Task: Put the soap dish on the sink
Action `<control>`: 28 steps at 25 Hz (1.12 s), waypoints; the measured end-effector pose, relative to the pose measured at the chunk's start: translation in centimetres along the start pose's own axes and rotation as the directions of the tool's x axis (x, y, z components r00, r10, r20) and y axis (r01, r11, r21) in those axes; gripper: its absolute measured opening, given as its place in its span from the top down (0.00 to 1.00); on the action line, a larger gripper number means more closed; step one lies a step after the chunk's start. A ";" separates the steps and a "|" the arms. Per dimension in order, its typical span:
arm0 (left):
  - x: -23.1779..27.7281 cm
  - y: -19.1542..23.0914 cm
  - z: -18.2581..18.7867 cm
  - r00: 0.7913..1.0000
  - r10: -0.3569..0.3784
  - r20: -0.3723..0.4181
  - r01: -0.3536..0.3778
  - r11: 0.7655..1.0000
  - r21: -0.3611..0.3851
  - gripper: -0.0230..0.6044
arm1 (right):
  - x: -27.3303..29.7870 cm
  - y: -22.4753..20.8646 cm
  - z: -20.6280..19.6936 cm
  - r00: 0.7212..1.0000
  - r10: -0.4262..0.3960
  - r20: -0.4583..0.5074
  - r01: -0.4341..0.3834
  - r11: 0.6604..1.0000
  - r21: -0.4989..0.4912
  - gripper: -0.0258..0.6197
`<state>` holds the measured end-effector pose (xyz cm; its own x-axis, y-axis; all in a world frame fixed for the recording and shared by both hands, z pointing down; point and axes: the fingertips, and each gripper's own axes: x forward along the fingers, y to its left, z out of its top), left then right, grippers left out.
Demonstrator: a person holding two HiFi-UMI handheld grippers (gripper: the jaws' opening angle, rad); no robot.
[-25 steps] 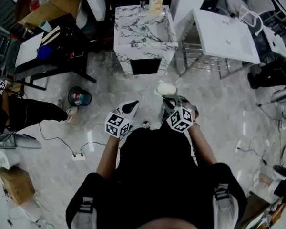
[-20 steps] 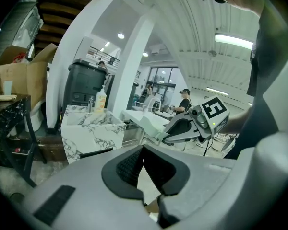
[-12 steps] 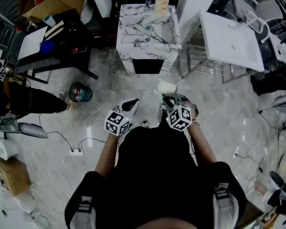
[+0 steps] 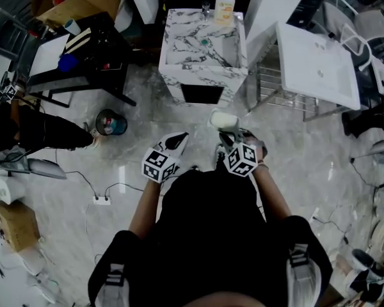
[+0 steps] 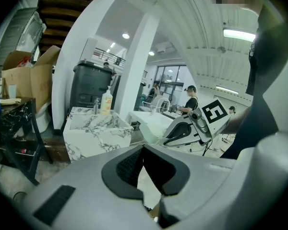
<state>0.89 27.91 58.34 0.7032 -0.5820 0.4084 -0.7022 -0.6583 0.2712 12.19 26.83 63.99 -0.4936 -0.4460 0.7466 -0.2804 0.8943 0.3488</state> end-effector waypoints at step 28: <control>6.4 1.9 3.4 0.984 0.175 0.025 -0.173 0.981 -0.091 0.97 | 2.7 -7.7 -3.5 0.988 0.152 0.023 -0.148 0.981 -0.128 0.95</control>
<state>4.45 21.37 58.53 0.5716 -0.7001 0.4279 -0.8202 -0.5017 0.2749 15.87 18.87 65.30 -0.5490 -0.3060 0.7778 -0.0967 0.9476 0.3045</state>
